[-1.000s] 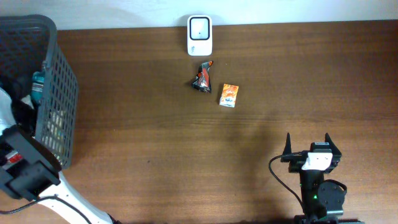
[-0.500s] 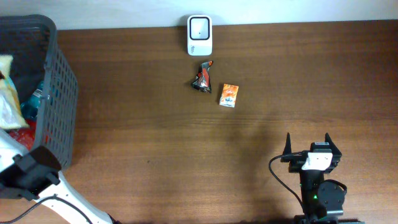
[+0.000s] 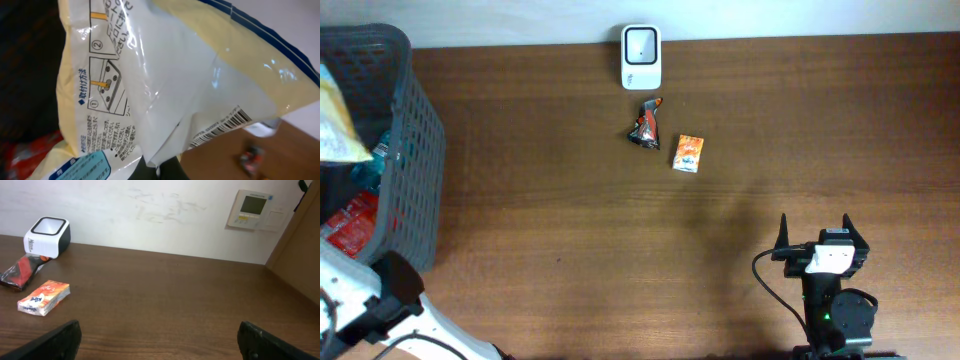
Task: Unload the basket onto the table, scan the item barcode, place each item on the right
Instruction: 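Reach into the basket and grasp the white-and-yellow snack bag with left gripper, then carry the white-and-yellow bag forward and release it near the scanner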
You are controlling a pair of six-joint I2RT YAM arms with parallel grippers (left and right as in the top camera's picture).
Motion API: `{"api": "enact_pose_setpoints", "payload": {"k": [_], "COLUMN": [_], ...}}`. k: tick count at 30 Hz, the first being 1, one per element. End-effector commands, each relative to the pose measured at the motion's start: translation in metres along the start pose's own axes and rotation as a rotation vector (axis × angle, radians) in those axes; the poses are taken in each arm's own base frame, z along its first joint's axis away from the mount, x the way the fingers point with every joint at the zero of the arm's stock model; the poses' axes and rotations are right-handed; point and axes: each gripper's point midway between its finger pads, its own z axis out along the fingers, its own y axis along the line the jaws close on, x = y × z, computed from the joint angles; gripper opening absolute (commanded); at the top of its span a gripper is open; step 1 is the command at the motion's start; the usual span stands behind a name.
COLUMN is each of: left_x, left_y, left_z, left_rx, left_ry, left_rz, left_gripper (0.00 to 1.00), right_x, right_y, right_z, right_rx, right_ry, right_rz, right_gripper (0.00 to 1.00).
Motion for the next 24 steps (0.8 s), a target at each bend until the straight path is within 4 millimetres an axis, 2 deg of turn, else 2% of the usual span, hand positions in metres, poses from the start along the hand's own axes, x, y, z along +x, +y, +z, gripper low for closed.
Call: {"api": "enact_pose_setpoints", "payload": {"k": [1,5,11,16,20,24], "left_x": [-0.002,0.007,0.043,0.089,0.126,0.169], "left_y": [-0.061,-0.099,-0.173,-0.232,-0.270,-0.315], "left_z": [-0.045,-0.055,-0.043,-0.026,-0.002,0.019], "left_rx": [0.270,0.440,0.590,0.598,0.522,0.544], "left_ry": [-0.074,-0.047,0.079,0.196,0.248,0.302], "left_rz": [0.052,0.081,0.191,0.327,0.460,0.571], "left_gripper": [0.00,0.00,0.00,0.00,0.00,0.00], "right_x": [0.004,0.004,0.004,0.004,0.004,0.004], "right_y": [0.001,0.001,0.001,0.001,0.001,0.001], "right_z": [0.000,0.000,0.000,0.000,0.000,0.000], "right_rx": [0.000,0.000,0.000,0.000,0.000,0.000], "right_ry": [0.006,0.006,0.006,0.006,0.006,0.006], "right_rz": [-0.008,-0.008,-0.008,-0.008,-0.008,-0.008], "right_gripper": [0.98,0.98,0.98,0.99,0.98,0.98]}}
